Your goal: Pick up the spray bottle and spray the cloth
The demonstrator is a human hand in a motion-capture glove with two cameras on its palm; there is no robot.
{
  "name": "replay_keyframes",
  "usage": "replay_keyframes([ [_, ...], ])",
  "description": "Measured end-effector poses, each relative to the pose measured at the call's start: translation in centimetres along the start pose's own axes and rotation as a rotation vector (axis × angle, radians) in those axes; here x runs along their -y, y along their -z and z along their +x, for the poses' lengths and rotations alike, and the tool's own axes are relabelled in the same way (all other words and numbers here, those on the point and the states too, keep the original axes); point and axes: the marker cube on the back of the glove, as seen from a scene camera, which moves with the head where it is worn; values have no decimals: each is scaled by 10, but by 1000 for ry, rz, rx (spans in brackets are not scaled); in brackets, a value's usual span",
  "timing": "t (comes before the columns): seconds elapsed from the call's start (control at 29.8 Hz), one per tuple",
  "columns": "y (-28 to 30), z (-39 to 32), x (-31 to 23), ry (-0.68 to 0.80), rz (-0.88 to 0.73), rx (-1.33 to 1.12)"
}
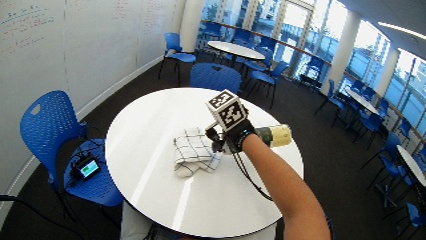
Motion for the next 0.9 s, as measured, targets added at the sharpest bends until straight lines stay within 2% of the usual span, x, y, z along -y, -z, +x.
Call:
replay_keyframes([
  [0.5, 1, -4, -3, 3, 37, 48],
  [0.9, 75, -32, -2, 87, 234, 343],
])
